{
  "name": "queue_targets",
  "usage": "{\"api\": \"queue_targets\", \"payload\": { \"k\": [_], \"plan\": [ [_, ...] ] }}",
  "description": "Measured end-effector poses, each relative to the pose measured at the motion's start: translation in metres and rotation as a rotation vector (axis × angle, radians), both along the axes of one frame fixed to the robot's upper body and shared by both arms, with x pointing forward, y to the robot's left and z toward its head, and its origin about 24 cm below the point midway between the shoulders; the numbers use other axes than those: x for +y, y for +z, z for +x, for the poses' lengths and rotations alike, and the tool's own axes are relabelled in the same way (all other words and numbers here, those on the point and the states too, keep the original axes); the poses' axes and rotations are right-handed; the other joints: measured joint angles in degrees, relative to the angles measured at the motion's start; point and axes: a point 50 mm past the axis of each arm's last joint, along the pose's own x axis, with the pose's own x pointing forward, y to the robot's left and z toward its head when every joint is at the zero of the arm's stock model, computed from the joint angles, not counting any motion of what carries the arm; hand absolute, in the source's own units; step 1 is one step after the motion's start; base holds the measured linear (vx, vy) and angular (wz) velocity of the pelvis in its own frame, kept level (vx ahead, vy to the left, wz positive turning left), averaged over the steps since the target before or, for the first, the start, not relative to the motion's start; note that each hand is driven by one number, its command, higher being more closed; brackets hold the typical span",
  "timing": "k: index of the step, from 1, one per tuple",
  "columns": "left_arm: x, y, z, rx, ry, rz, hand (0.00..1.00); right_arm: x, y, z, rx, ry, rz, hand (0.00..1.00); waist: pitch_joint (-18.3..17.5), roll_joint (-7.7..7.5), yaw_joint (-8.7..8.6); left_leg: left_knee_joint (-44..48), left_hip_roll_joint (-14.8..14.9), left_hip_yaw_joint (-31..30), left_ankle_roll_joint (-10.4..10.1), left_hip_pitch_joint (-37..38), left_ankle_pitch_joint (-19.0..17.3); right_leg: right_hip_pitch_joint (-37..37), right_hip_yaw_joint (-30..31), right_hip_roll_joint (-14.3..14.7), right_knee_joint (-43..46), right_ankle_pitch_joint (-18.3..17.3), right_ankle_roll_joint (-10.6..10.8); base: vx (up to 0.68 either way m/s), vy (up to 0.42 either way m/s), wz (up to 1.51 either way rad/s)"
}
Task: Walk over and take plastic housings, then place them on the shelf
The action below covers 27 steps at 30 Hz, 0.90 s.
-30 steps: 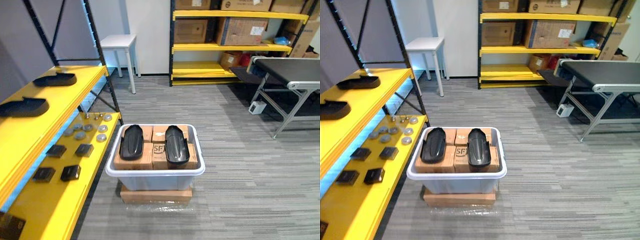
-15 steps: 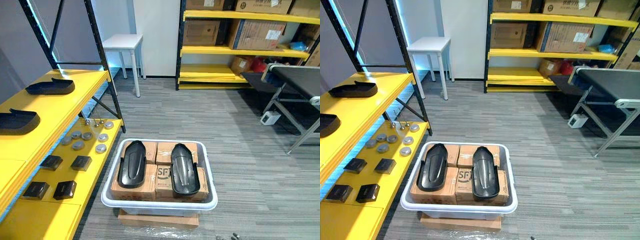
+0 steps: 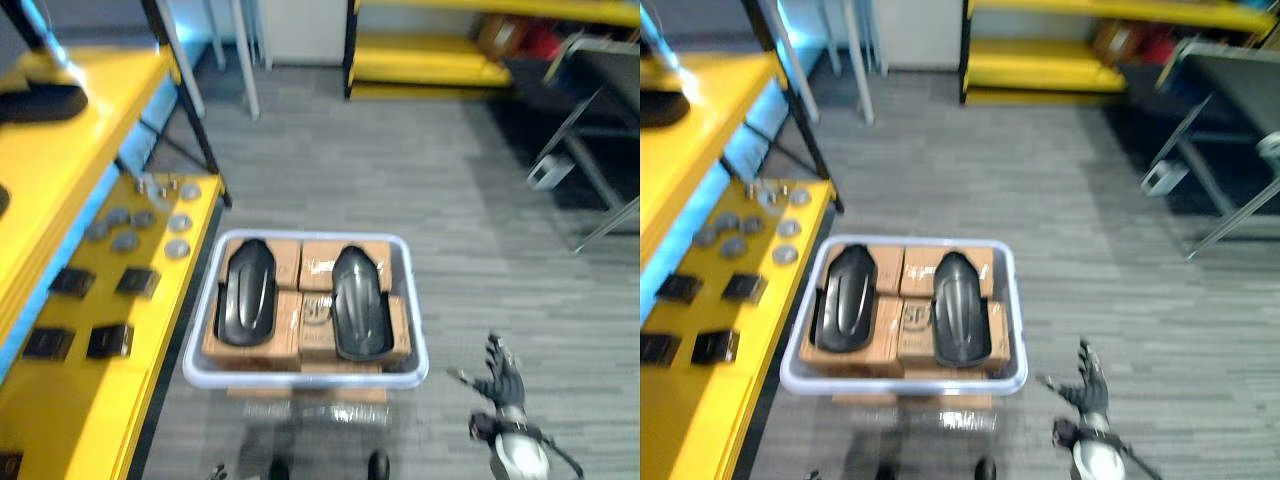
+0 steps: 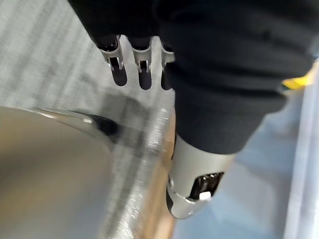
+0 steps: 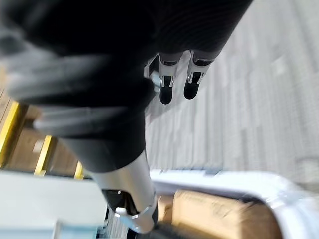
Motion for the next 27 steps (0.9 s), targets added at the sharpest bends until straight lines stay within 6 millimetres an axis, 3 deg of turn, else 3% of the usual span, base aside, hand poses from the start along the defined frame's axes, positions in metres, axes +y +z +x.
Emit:
{"api": "queue_targets", "payload": {
  "k": [2,4,6,9,12,15,19,21,22,25,27],
  "plan": [
    [-0.003,0.005,0.010,-0.026,-0.032,0.017,0.00,-0.003,0.018,0.023,-0.039,-0.022,-0.054,0.00,1.4,0.63,0.32,1.4,-0.2,-1.1,0.0,-2.6,0.0,-1.9,-0.9,-0.2,1.0,0.0,0.0,-0.16,0.009,0.22],
    [-0.004,0.008,0.018,-0.044,-0.069,0.038,0.00,-0.012,0.034,0.049,-0.040,-0.055,-0.093,0.00,1.7,0.97,1.76,2.5,-0.2,-1.4,0.0,-5.5,0.0,-4.6,-0.8,-0.3,2.1,0.2,-0.1,-0.12,0.017,0.06],
    [-0.007,0.010,0.025,-0.052,-0.112,0.053,0.00,-0.030,0.060,0.076,-0.041,-0.105,-0.171,0.00,2.3,2.00,2.78,3.6,-0.7,-2.4,0.3,-8.2,0.1,-6.8,-1.4,-0.7,3.0,0.2,-0.1,-0.04,0.016,0.15],
    [-0.008,0.010,0.027,-0.051,-0.115,0.050,0.00,-0.038,0.096,0.098,-0.068,-0.130,-0.242,0.00,2.7,2.73,3.45,5.1,-0.8,-2.9,0.3,-11.6,0.2,-9.6,-1.8,-0.9,3.9,0.3,-0.1,0.00,0.020,0.08],
    [-0.013,0.012,0.038,-0.057,-0.129,0.047,0.00,-0.046,0.118,0.113,-0.043,-0.150,-0.305,0.00,3.2,3.75,4.49,7.4,-0.9,-3.8,0.5,-15.1,-0.1,-12.1,-2.1,-1.0,4.9,0.3,-0.1,0.01,0.004,0.06],
    [-0.019,0.015,0.048,-0.069,-0.136,0.039,0.00,-0.053,0.122,0.120,0.021,-0.176,-0.333,0.00,3.7,4.89,6.18,10.5,-0.9,-4.5,0.9,-18.5,-1.0,-14.4,-2.3,-1.0,6.1,0.3,-0.1,-0.03,0.018,0.04],
    [-0.021,0.019,0.057,-0.094,-0.131,0.034,0.00,-0.058,0.114,0.124,0.104,-0.163,-0.315,0.00,3.8,5.21,6.75,13.3,-1.1,-6.2,1.0,-23.2,-1.7,-17.2,-3.6,-1.0,6.9,0.3,-0.1,-0.07,-0.003,0.13],
    [-0.024,0.021,0.060,-0.103,-0.143,0.034,0.00,-0.067,0.123,0.122,0.100,-0.171,-0.333,0.00,3.9,5.25,7.17,13.8,-1.3,-6.9,1.0,-24.8,-1.7,-18.2,-4.2,-1.0,6.9,0.5,-0.2,-0.06,-0.028,0.10],
    [-0.026,0.021,0.063,-0.101,-0.152,0.033,0.00,-0.073,0.129,0.122,0.111,-0.159,-0.338,1.00,3.9,5.25,7.66,13.8,-1.3,-7.0,1.0,-25.4,-1.6,-18.7,-4.2,-1.0,6.8,0.6,-0.2,-0.05,-0.022,0.02],
    [-0.026,0.021,0.063,-0.102,-0.151,0.030,0.00,-0.067,0.128,0.125,0.126,-0.113,-0.350,1.00,3.9,5.26,7.61,13.6,-1.3,-7.0,1.1,-25.6,-1.5,-19.0,-4.3,-1.0,6.8,0.7,-0.2,-0.03,-0.028,0.00],
    [-0.026,0.022,0.064,-0.104,-0.153,0.031,0.00,-0.073,0.132,0.123,0.121,-0.119,-0.367,1.00,3.9,5.26,7.46,13.3,-1.3,-7.0,1.1,-25.5,-1.3,-19.0,-4.3,-1.0,6.5,0.8,-0.2,0.00,-0.047,0.00]
  ]
}}
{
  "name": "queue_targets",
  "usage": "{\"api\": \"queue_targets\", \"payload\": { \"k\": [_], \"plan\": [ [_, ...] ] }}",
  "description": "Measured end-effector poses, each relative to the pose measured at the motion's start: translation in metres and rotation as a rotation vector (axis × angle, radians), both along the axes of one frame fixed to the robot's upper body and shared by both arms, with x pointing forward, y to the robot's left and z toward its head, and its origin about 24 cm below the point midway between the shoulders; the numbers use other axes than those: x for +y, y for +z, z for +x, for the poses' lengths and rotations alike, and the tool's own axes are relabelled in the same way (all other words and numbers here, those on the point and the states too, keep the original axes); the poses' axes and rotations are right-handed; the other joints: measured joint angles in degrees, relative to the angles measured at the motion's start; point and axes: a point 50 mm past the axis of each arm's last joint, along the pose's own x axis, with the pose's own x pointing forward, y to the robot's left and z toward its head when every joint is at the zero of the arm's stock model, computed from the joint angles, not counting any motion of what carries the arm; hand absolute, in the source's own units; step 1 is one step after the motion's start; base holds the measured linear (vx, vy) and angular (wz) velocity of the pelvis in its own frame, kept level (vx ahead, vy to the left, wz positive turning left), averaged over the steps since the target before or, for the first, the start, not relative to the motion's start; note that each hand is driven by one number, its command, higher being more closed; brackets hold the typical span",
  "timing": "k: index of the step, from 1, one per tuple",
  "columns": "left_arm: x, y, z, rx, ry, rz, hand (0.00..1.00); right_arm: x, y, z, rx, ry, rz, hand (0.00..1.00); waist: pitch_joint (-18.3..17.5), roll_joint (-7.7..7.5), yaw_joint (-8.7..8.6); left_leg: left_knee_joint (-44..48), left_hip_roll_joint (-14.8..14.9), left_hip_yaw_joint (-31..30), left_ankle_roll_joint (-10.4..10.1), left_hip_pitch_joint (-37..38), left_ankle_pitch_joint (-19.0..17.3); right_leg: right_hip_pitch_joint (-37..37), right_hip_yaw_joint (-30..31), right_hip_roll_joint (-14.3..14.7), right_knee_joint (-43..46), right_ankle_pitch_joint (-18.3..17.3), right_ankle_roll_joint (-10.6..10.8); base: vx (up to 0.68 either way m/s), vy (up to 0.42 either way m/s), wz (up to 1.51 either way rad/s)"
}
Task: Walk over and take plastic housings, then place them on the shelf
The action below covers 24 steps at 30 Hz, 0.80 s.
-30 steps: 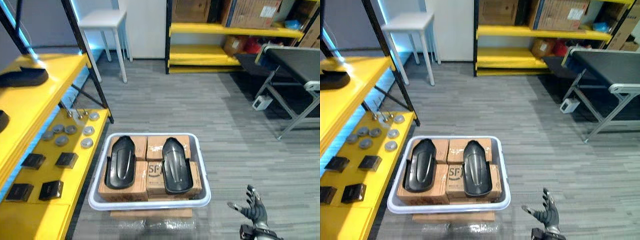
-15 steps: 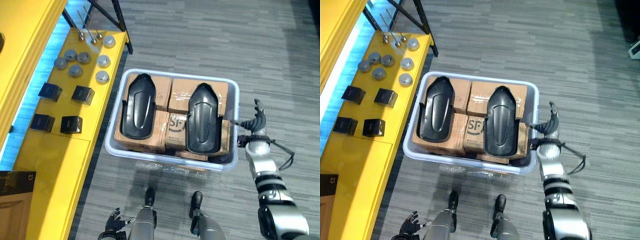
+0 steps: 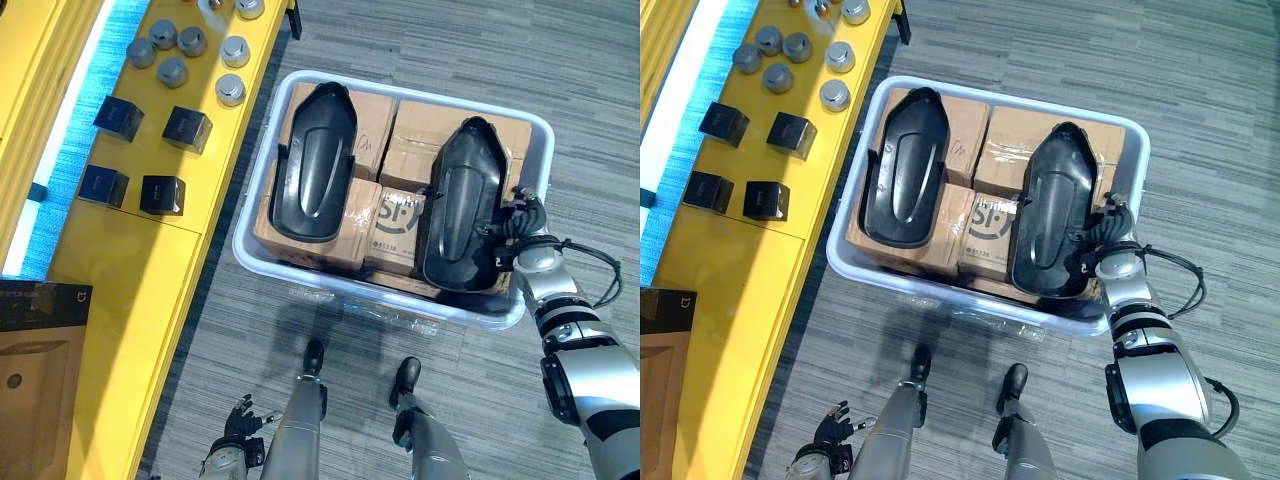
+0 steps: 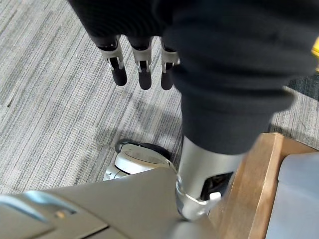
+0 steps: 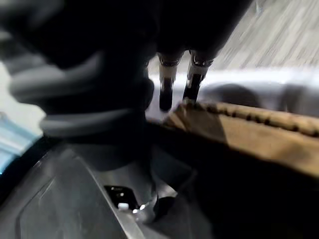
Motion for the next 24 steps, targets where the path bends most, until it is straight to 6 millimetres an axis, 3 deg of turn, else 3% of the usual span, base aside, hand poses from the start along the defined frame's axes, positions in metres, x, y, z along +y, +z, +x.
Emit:
{"api": "queue_targets", "payload": {
  "k": [9,13,15,21,24],
  "plan": [
    [-0.007,0.004,0.008,-0.015,-0.006,0.038,0.00,0.002,-0.014,0.001,0.116,-0.084,-0.184,1.00,-0.1,0.12,0.31,-5.5,0.3,0.4,-0.5,5.7,2.3,4.8,-0.1,0.5,-4.2,1.5,-0.6,0.01,-0.049,0.01],
    [-0.023,0.016,0.017,-0.102,0.010,0.006,0.00,0.001,-0.019,0.000,0.154,-0.132,-0.242,1.00,-0.1,0.21,0.50,-9.5,-0.3,0.6,-0.6,9.8,4.3,7.1,-0.3,-0.2,-4.7,1.5,-0.6,0.01,-0.033,0.09],
    [-0.031,0.033,0.019,-0.219,0.041,-0.043,0.00,0.001,-0.022,-0.001,0.159,-0.143,-0.269,1.00,-0.2,0.38,-0.11,-11.4,-0.7,0.2,-0.6,12.6,5.1,9.8,-1.0,-0.5,-5.4,1.4,-0.6,0.01,-0.022,0.16],
    [-0.032,0.088,0.009,-0.501,0.128,-0.093,0.00,0.003,-0.011,-0.010,0.027,-0.176,-0.349,1.00,-0.3,0.70,-1.71,-14.1,-1.6,-0.3,-0.3,18.5,6.0,15.8,-2.1,-1.2,-6.8,1.4,-0.5,0.00,0.001,0.14],
    [-0.033,0.118,0.004,-0.637,0.147,-0.064,0.00,0.010,-0.018,-0.019,-0.022,-0.169,-0.398,1.00,-3.1,0.97,-2.15,-16.1,-1.9,-1.4,-0.2,20.9,6.5,18.8,-3.4,-1.3,-8.5,1.5,-0.2,0.01,0.004,0.23]
  ]
}}
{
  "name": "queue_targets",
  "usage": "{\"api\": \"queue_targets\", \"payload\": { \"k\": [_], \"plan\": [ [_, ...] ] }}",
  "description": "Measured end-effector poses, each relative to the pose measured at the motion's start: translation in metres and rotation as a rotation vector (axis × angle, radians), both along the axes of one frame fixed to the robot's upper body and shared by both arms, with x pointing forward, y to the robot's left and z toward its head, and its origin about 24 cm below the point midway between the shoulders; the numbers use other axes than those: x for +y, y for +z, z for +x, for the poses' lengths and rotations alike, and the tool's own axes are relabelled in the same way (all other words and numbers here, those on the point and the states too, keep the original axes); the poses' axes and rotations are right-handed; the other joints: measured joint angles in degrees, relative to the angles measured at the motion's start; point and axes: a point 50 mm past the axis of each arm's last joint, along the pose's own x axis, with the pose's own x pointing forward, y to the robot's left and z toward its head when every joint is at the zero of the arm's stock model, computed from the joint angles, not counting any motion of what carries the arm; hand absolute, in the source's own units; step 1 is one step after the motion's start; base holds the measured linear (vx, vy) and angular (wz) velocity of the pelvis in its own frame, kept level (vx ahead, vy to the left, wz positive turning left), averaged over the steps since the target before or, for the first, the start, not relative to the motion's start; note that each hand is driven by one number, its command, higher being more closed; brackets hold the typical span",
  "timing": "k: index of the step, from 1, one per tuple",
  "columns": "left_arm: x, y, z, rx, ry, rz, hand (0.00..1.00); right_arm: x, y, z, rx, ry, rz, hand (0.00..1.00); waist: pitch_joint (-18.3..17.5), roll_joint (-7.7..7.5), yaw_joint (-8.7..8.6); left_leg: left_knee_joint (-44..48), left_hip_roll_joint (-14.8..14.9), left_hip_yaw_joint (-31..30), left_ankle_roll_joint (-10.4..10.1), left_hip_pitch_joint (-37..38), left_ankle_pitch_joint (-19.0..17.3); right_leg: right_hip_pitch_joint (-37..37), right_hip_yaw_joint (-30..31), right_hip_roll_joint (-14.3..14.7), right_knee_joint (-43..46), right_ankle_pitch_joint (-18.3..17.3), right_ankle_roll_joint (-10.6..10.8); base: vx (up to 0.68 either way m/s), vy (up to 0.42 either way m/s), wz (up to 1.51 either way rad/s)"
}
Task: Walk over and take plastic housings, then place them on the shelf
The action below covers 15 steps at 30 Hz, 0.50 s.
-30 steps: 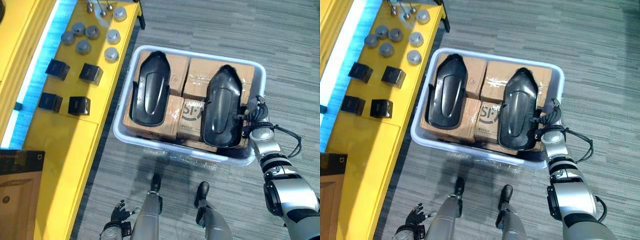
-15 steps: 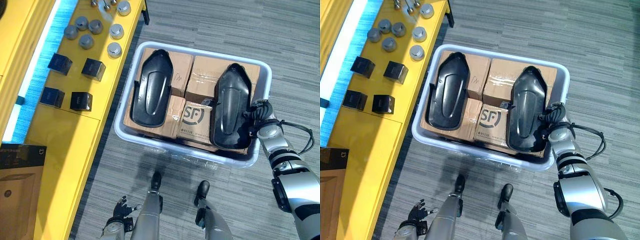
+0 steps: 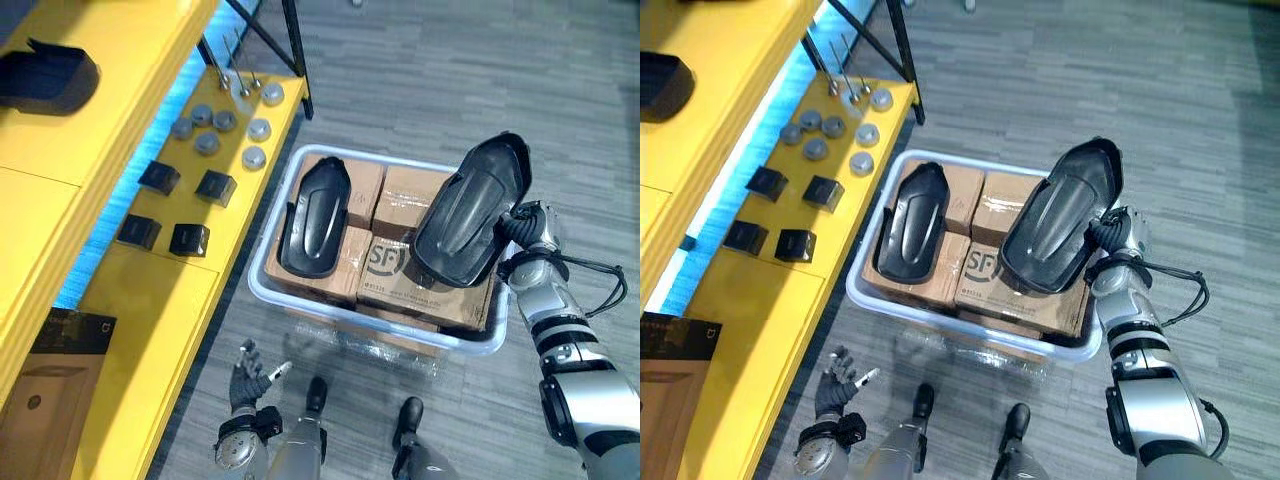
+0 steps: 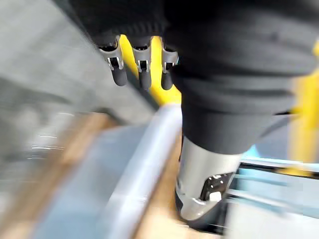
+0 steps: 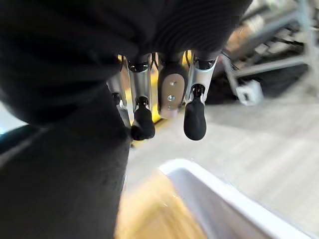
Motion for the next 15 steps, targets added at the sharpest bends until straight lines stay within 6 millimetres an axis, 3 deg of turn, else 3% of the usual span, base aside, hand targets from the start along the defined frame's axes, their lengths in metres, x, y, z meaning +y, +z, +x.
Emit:
{"api": "queue_targets", "payload": {
  "k": [2,6,8,10,15],
  "plan": [
    [-0.001,0.019,-0.001,-0.079,0.016,0.058,0.00,0.009,-0.010,-0.006,-0.011,0.027,-0.028,1.00,-1.1,-0.10,-0.09,-2.2,0.0,-0.4,0.1,2.2,0.7,2.1,-0.7,0.1,-1.1,0.1,0.1,0.05,-0.028,0.17],
    [-0.005,0.055,-0.004,-0.225,0.039,0.208,0.00,0.033,-0.047,-0.023,0.031,0.092,-0.048,1.00,-6.1,-0.35,-0.73,-6.4,0.1,-0.5,-0.1,5.8,2.1,5.2,-1.4,0.3,-3.7,0.3,0.4,0.08,-0.025,0.06],
    [-0.010,0.066,-0.002,-0.279,0.008,0.239,0.00,0.041,-0.054,-0.029,0.031,0.114,-0.082,1.00,-8.2,-0.59,-1.21,-7.5,0.1,-0.3,-0.1,7.3,2.1,6.5,-1.3,0.4,-4.8,0.3,0.5,0.10,-0.015,-0.01],
    [-0.017,0.073,0.004,-0.318,-0.065,0.246,0.00,0.048,-0.050,-0.031,0.015,0.138,-0.129,1.00,-9.9,-1.19,-1.65,-8.4,0.1,0.0,0.0,8.8,2.1,7.9,-1.2,0.5,-6.0,0.5,0.7,0.07,-0.012,-0.06],
    [-0.052,0.070,0.028,-0.293,-0.493,0.037,0.00,0.080,-0.031,-0.032,-0.032,0.264,-0.285,1.00,-15.3,-3.90,-2.85,-10.2,0.6,0.5,-0.1,11.3,2.2,10.0,-0.7,1.1,-7.8,0.7,0.7,0.05,-0.013,-0.06]
  ]
}}
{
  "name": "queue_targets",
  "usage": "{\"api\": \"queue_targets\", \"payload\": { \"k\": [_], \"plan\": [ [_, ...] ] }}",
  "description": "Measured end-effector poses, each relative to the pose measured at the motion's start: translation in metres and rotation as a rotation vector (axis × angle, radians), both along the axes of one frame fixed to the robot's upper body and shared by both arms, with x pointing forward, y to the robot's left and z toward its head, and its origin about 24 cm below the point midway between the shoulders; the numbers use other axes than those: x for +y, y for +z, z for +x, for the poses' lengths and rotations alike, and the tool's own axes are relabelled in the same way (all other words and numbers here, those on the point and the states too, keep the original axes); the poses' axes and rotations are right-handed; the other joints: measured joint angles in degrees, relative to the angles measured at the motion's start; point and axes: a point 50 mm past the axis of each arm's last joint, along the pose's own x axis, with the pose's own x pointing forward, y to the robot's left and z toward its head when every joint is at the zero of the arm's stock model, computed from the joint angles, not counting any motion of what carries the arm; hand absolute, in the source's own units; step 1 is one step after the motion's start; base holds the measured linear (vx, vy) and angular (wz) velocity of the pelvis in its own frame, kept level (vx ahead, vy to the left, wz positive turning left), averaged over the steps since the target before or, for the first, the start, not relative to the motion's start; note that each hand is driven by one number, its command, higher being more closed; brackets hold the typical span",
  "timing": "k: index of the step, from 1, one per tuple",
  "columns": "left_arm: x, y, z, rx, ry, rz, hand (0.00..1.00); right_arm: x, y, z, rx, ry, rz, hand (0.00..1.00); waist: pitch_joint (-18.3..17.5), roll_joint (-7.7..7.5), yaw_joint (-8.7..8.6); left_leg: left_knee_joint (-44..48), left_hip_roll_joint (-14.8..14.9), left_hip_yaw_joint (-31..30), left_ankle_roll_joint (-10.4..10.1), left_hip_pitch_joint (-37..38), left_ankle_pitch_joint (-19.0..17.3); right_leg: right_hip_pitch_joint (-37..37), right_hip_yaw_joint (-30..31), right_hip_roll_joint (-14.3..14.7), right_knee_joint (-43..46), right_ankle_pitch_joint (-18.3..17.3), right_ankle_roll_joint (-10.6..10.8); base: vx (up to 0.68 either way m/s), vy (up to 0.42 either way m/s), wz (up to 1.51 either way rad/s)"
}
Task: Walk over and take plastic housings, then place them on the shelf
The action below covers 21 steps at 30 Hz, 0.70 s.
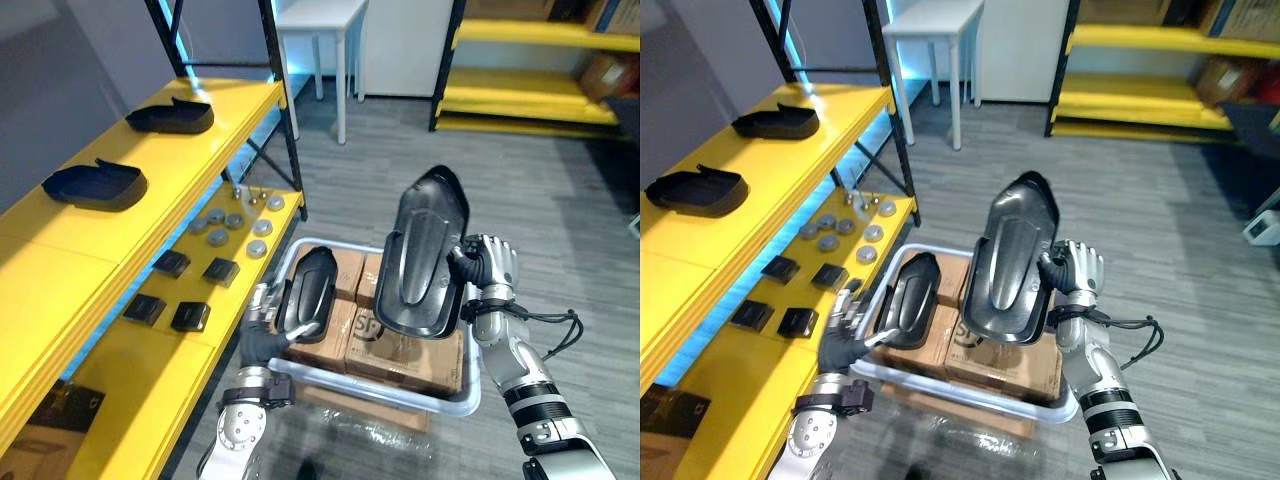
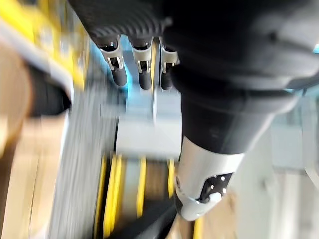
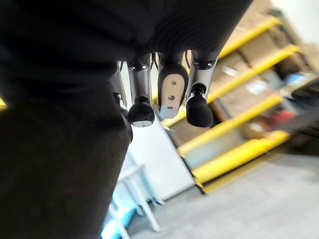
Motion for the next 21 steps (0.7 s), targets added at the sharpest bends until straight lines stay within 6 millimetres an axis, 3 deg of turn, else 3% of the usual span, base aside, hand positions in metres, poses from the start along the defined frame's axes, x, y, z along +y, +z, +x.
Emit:
{"api": "queue_targets", "payload": {
  "k": [4,10,15,20,21],
  "plan": [
    [-0.014,-0.003,0.012,0.089,-0.146,-0.119,0.00,0.026,0.002,-0.002,0.003,0.121,-0.093,1.00,-1.6,-0.64,-0.14,-1.0,0.2,0.0,-0.2,1.1,0.5,0.8,0.0,0.2,-0.4,0.2,0.0,0.01,-0.002,-0.01],
    [-0.015,-0.005,0.024,0.163,-0.237,-0.131,0.00,0.049,-0.002,-0.001,0.030,0.213,-0.172,1.00,-2.3,-1.14,0.00,-4.2,1.0,0.0,-0.6,2.5,2.5,0.9,-0.1,0.9,-0.5,0.6,-0.5,-0.02,-0.010,0.00],
    [-0.021,-0.007,0.033,0.206,-0.252,-0.130,0.00,0.069,-0.001,-0.001,0.024,0.292,-0.224,1.00,-3.5,-2.19,0.01,-4.8,1.0,-0.5,-0.7,2.6,2.9,1.7,-0.5,1.2,-2.3,1.5,-0.5,0.00,-0.002,0.03],
    [-0.026,-0.006,0.052,0.230,-0.176,-0.092,0.00,0.075,0.004,-0.004,-0.006,0.298,-0.253,1.00,-3.8,-2.22,0.12,-4.9,0.7,-3.0,-0.9,1.5,3.8,2.1,-3.2,1.2,-2.4,1.5,-0.5,0.00,-0.010,0.27],
    [-0.028,-0.008,0.057,0.244,-0.150,-0.081,1.00,0.078,0.004,-0.005,-0.013,0.302,-0.262,1.00,-3.8,-2.23,0.31,-4.9,0.6,-3.5,-0.9,1.6,3.8,2.6,-3.6,1.2,-2.5,1.5,-0.5,0.00,-0.015,0.24]
  ]
}}
